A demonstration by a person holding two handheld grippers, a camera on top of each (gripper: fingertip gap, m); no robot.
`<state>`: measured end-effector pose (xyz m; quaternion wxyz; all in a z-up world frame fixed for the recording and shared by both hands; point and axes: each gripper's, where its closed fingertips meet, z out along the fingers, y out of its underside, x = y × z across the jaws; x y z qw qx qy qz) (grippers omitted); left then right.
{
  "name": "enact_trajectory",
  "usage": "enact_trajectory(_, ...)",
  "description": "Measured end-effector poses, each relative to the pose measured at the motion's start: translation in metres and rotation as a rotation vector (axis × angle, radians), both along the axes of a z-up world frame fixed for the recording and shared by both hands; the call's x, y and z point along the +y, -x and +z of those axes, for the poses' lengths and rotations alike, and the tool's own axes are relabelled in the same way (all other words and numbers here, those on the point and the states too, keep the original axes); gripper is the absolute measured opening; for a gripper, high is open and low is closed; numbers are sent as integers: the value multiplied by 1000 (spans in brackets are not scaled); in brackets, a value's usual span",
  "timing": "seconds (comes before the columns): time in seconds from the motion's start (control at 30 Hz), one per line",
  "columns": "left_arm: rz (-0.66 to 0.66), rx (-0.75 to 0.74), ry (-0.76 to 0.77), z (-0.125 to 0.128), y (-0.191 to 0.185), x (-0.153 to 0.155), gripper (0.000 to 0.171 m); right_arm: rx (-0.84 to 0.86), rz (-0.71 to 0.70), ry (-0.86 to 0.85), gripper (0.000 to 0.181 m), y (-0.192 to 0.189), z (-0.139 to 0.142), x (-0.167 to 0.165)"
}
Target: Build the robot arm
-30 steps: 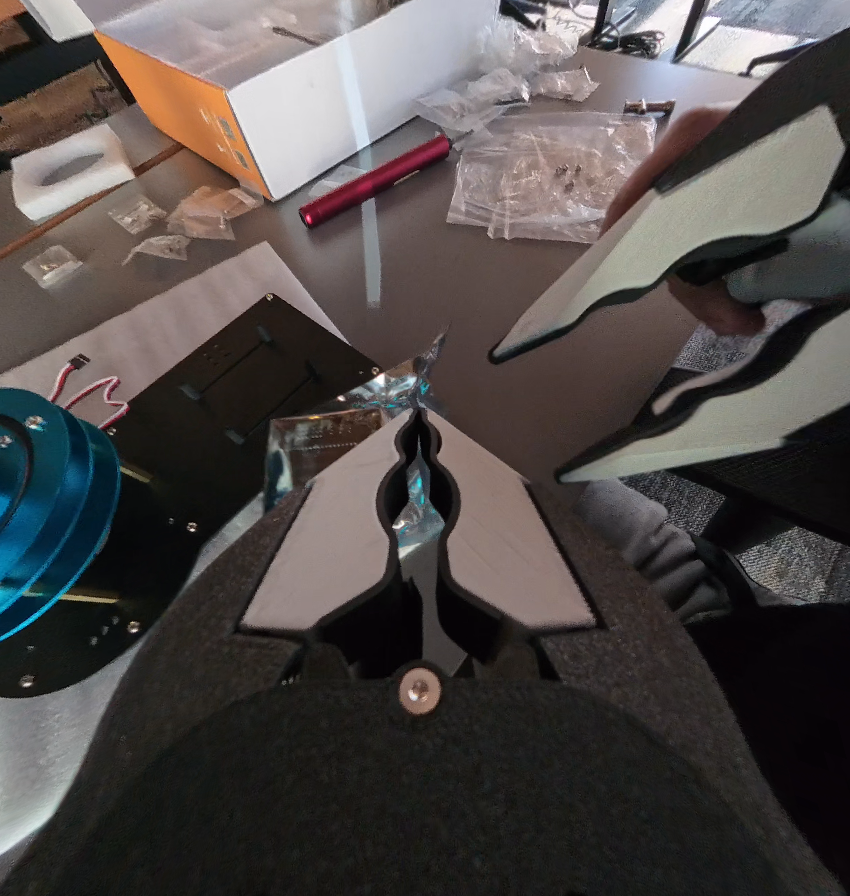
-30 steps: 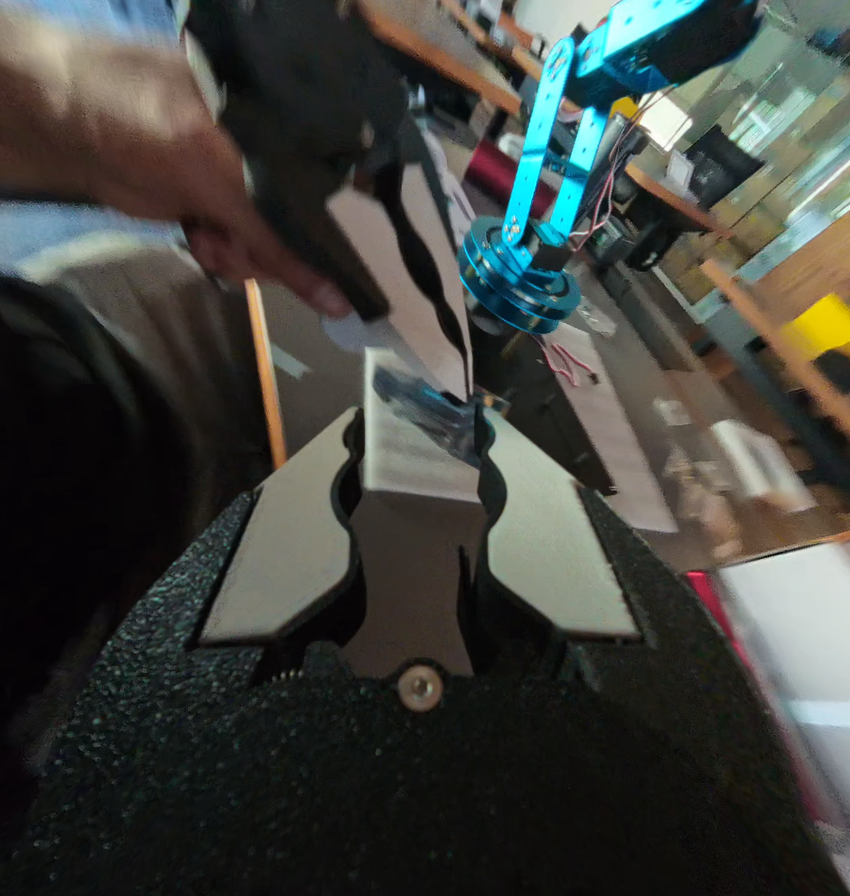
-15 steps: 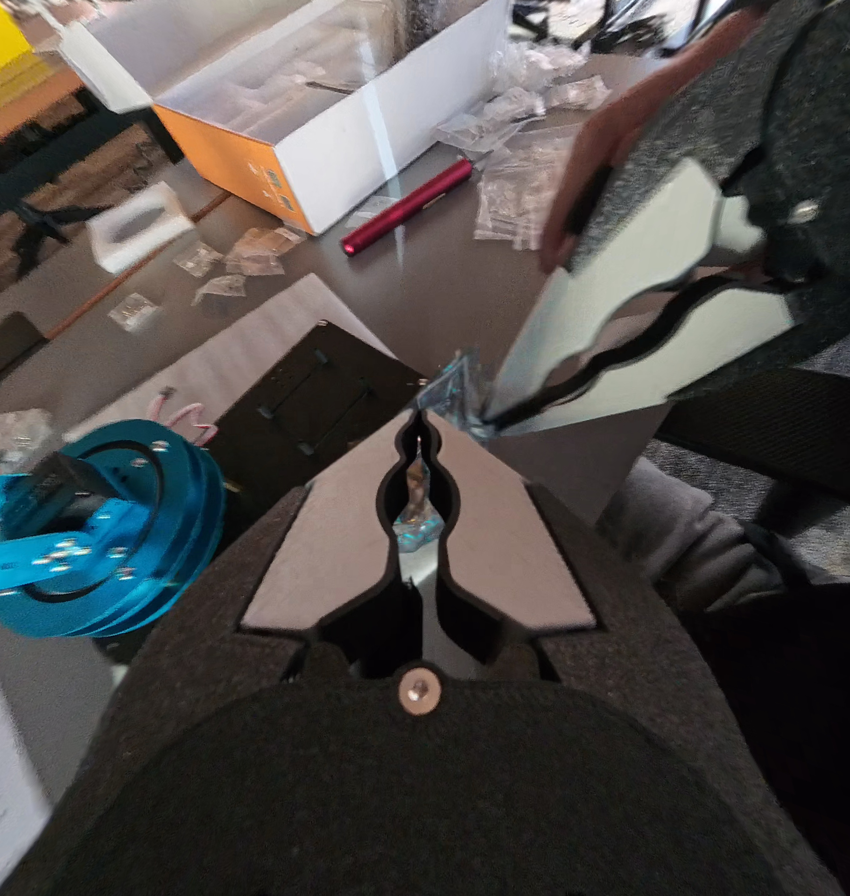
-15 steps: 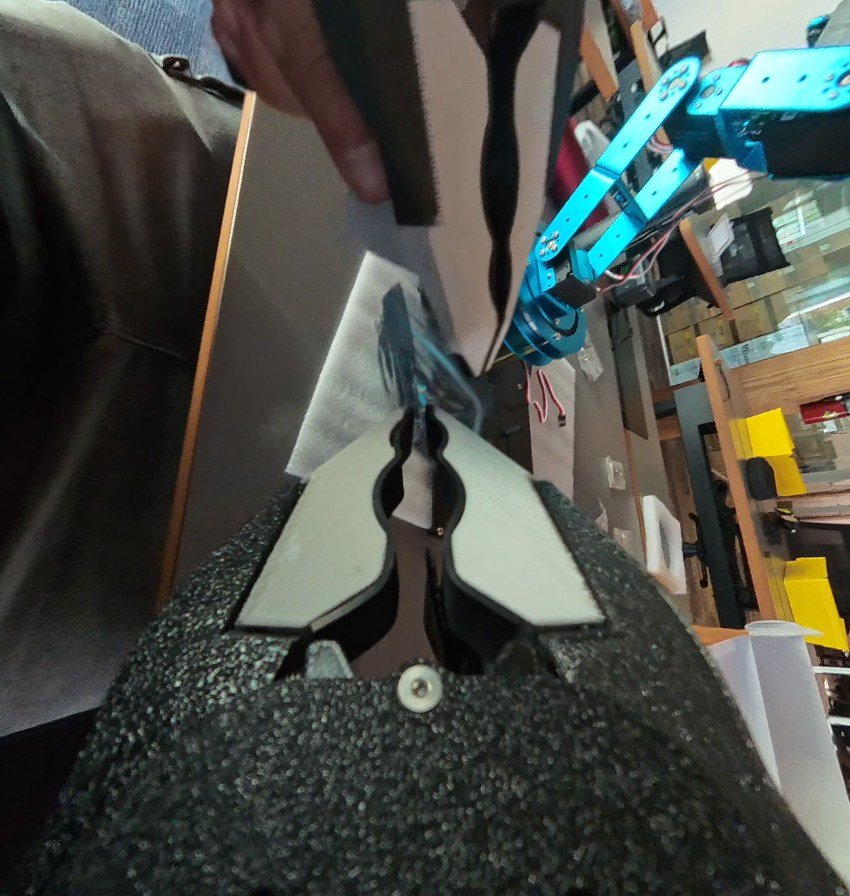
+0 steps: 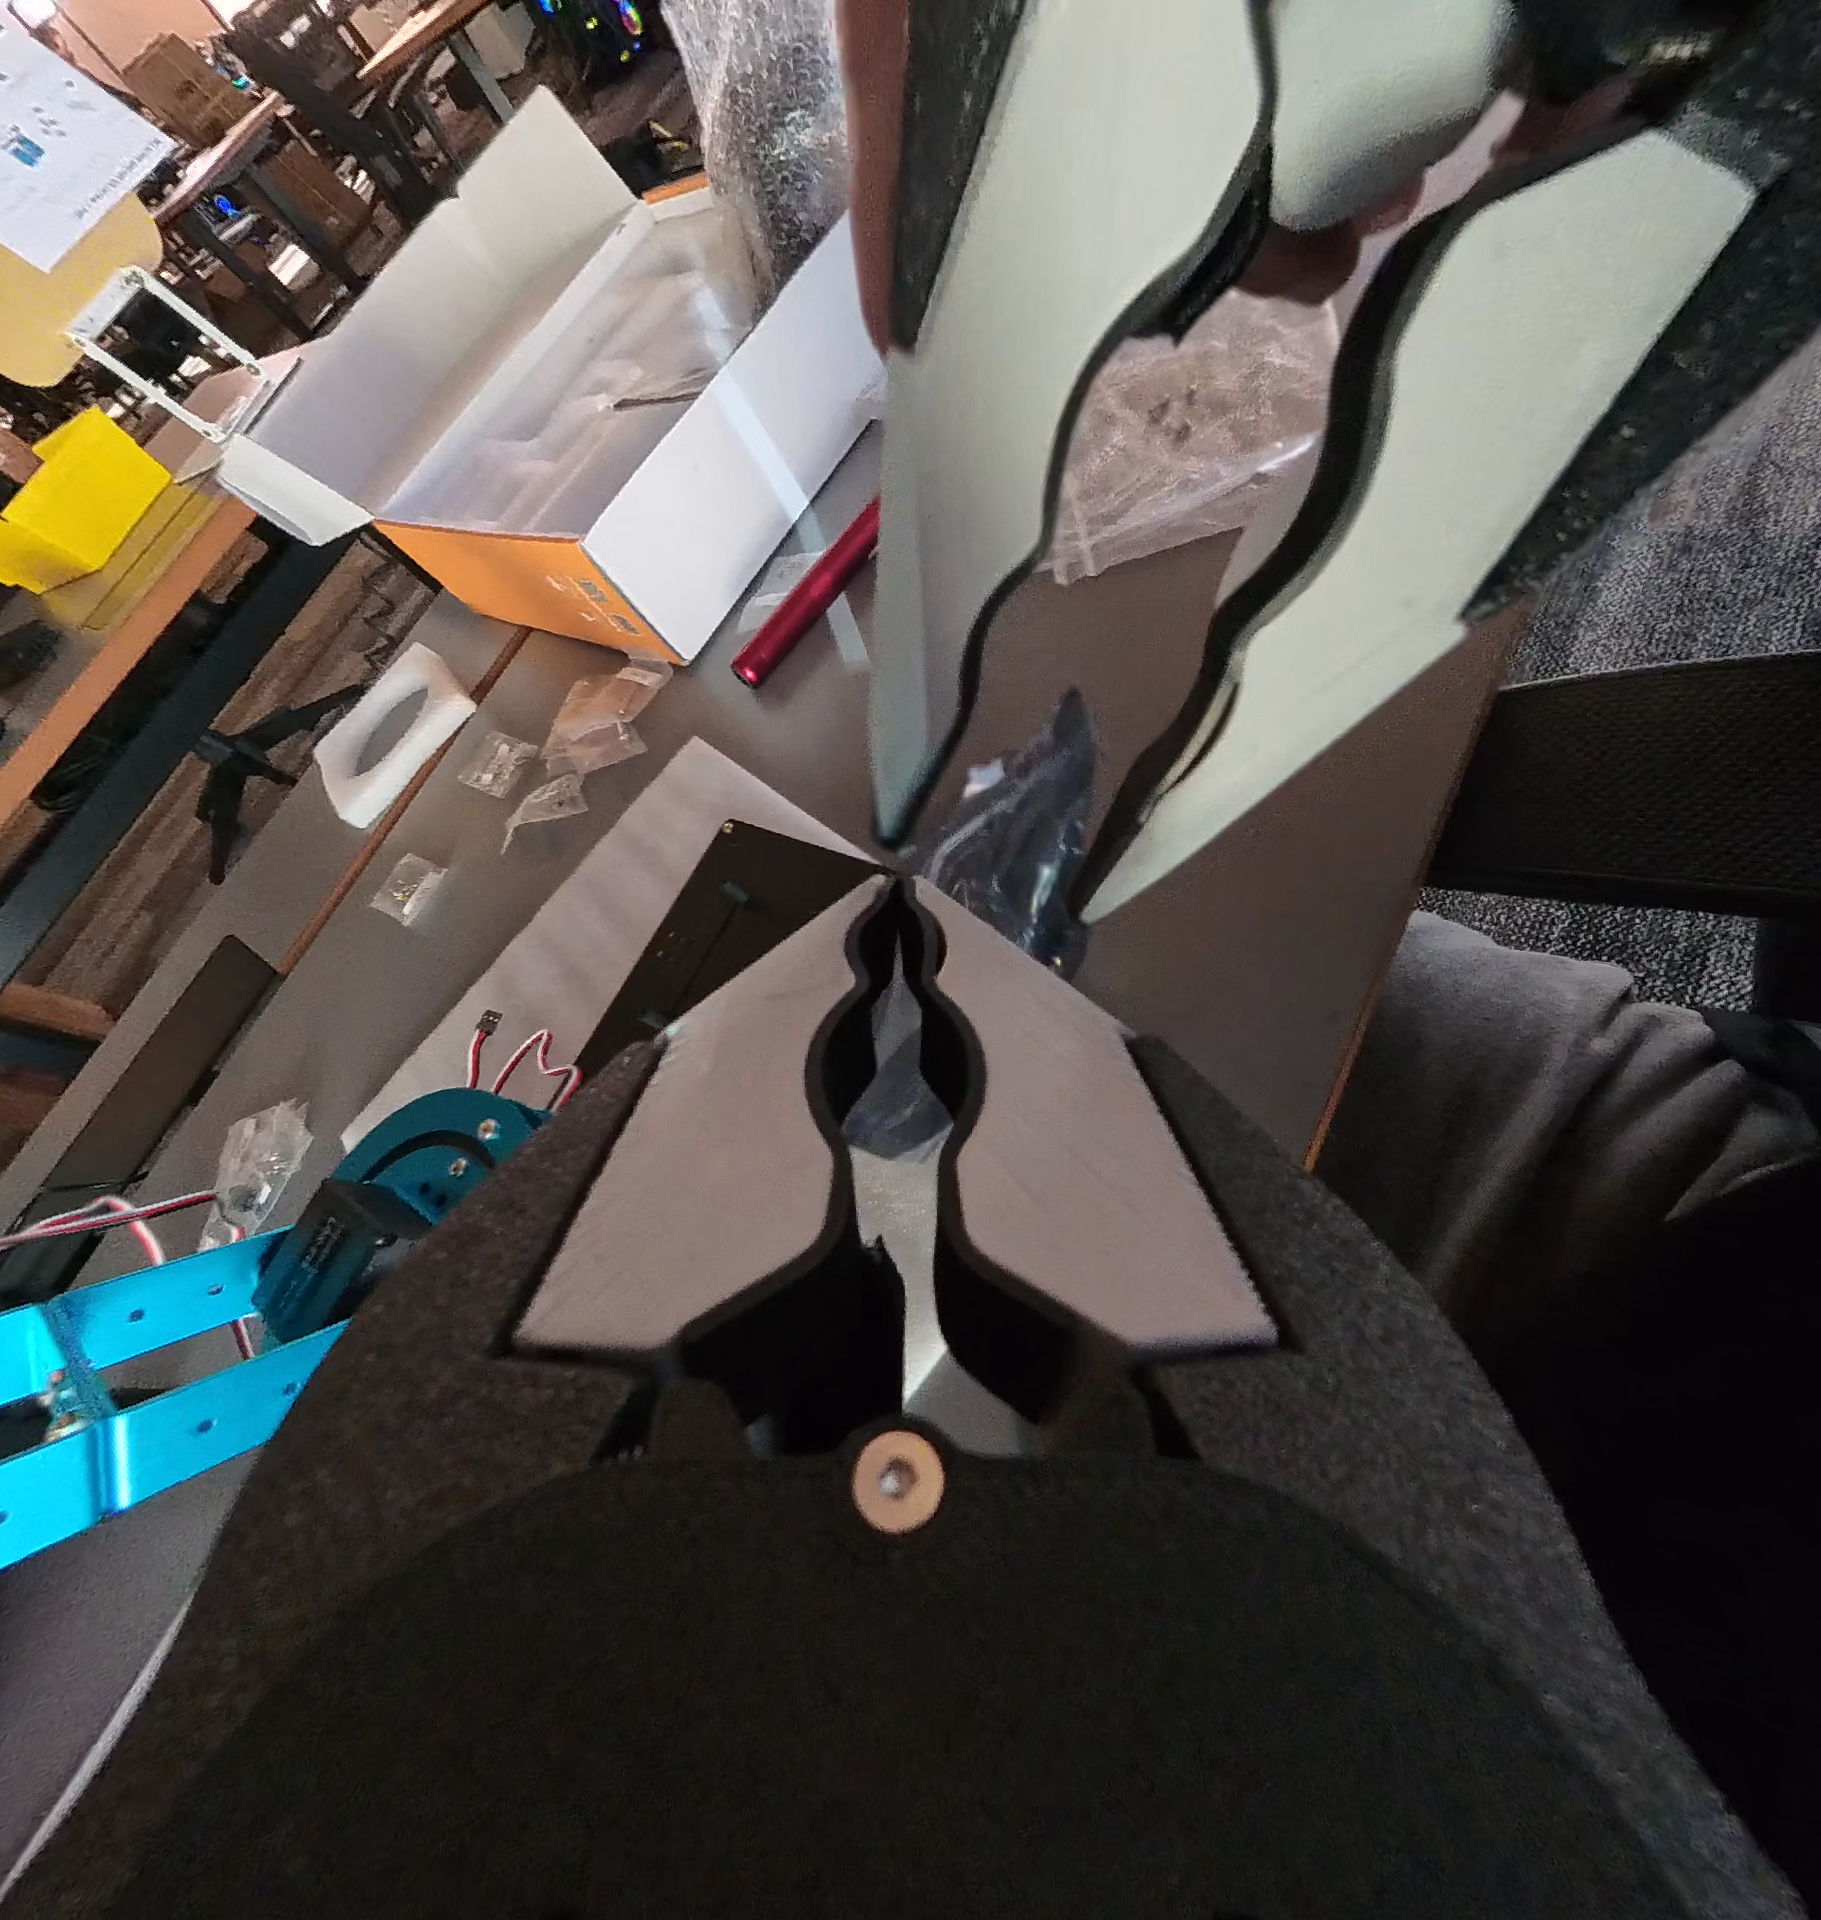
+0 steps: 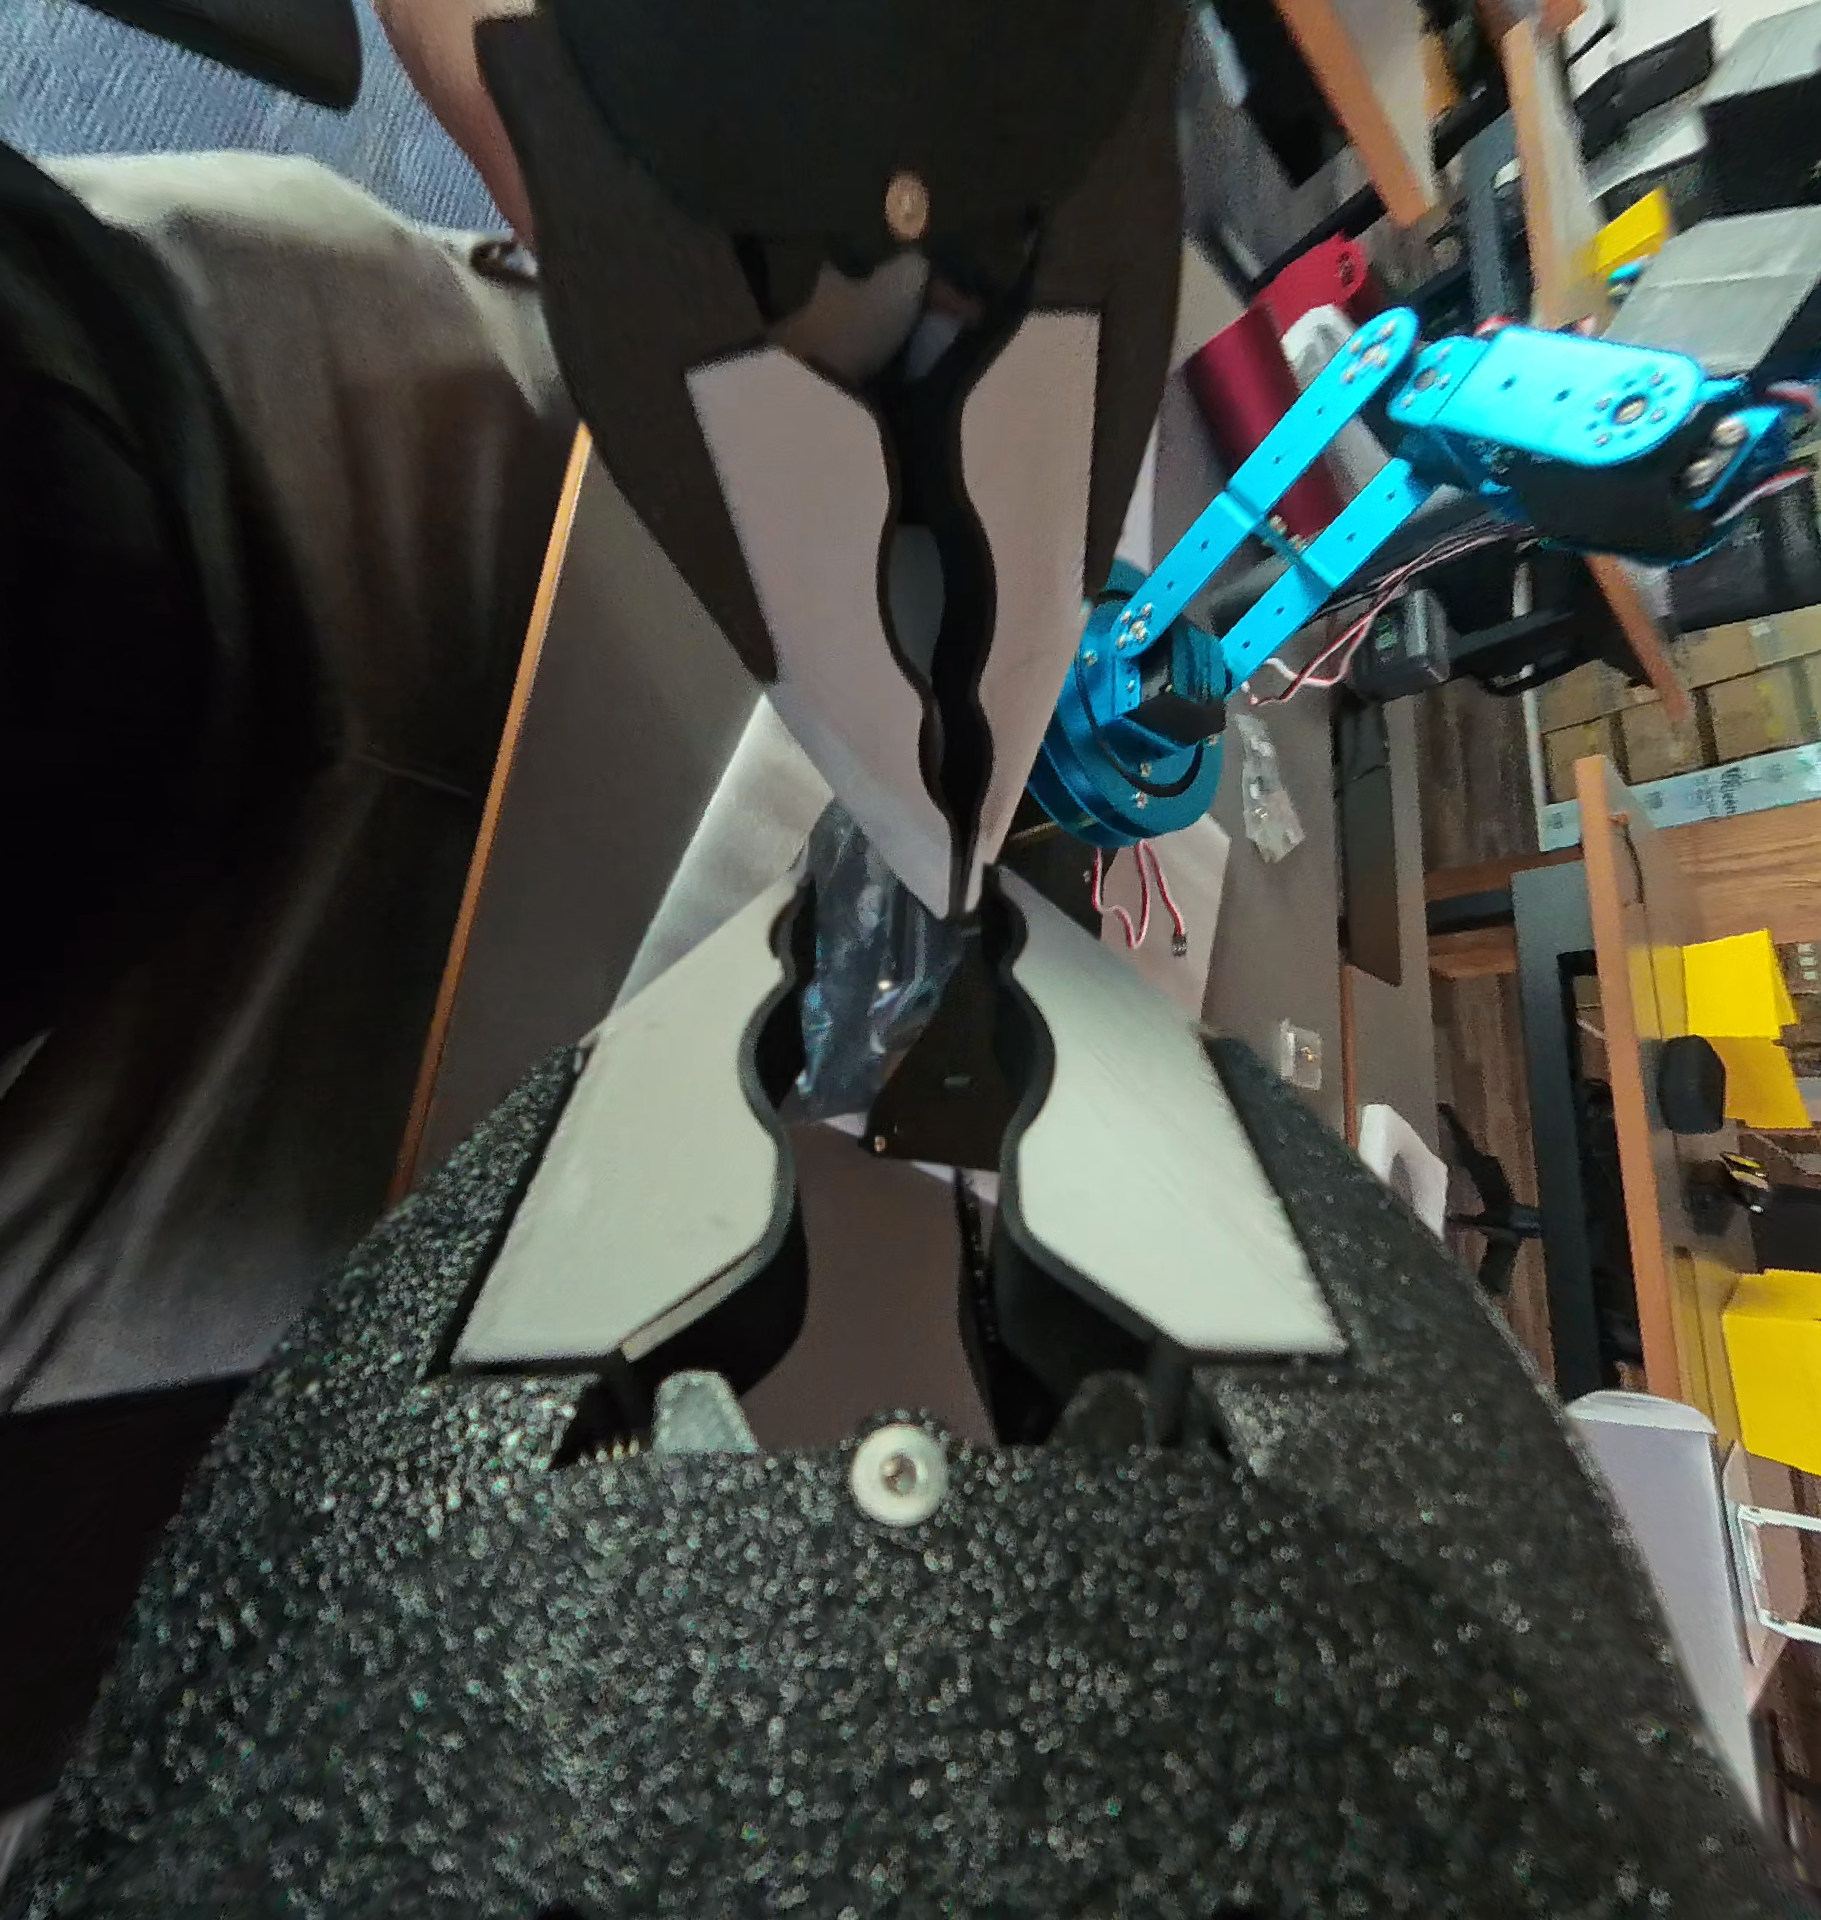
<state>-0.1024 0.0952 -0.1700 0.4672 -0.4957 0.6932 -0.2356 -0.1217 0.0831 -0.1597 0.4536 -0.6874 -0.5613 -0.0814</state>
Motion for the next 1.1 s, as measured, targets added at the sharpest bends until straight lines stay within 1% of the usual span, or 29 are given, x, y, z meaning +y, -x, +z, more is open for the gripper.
enact_trajectory(0.03, 3, -1, 1, 1, 1, 2, 0, -14, 9, 43, 25, -2, -3, 0)
enact_trajectory(0.13, 3, -10, 22, 5, 4, 6, 0, -19, 14, 144, 25, -7, -13, 2)
enact_trajectory(0.2, 4, -12, 49, 5, 5, 9, 0, -2, -10, 194, 26, -10, -16, 7)
enact_trajectory(0.23, 17, -16, 51, 5, 5, 12, 0, -3, -31, 217, 23, -13, -18, 9)
enact_trajectory(0.3, 71, -40, 28, 9, 6, 26, 0, -14, -2, 313, 19, -6, -28, -1)
enact_trajectory(0.33, 74, -57, 41, 12, 6, 29, 0, -25, 13, 341, 19, -3, -33, -5)
enact_trajectory(0.4, 66, -72, 88, 15, 8, 30, 0, -53, 2, 348, 17, -3, -39, -4)
enact_trajectory(0.47, 59, -74, 65, 14, 8, 29, 0, -30, -7, 366, 19, -2, -36, -2)
enact_trajectory(0.5, 53, -70, 53, 12, 8, 28, 0, -16, -3, 349, 20, 0, -31, 0)
enact_trajectory(0.6, 24, -76, 89, 10, 8, 23, 0, -30, -15, 204, 22, 1, -13, 16)
enact_trajectory(0.7, -3, -79, 176, 11, 9, 19, 0, -152, -49, 146, 24, -4, -17, 27)
enact_trajectory(0.73, -7, -72, 183, 10, 10, 20, 0, -171, -41, 152, 23, -3, -18, 26)
enact_trajectory(0.8, -16, -66, 242, 9, 9, 20, 0, -167, -37, 269, 11, -2, -23, 17)
enact_trajectory(0.83, -11, -64, 271, 9, 9, 22, 0, -169, -37, 331, 13, -3, -28, 13)
enact_trajectory(0.9, -3, -80, 302, 14, 9, 29, 0, -208, -86, 406, 19, -13, -41, 16)
enact_trajectory(0.97, -49, -87, 377, 19, 7, 25, 0, -240, -98, 416, 24, -14, -51, 24)
enact_trajectory(1.03, -87, -80, 409, 21, 6, 24, 0, -218, -65, 402, 12, -4, -49, 29)
enact_trajectory(1.1, -69, -81, 394, 21, 7, 38, 0, -184, -55, 447, 0, 0, -41, 28)
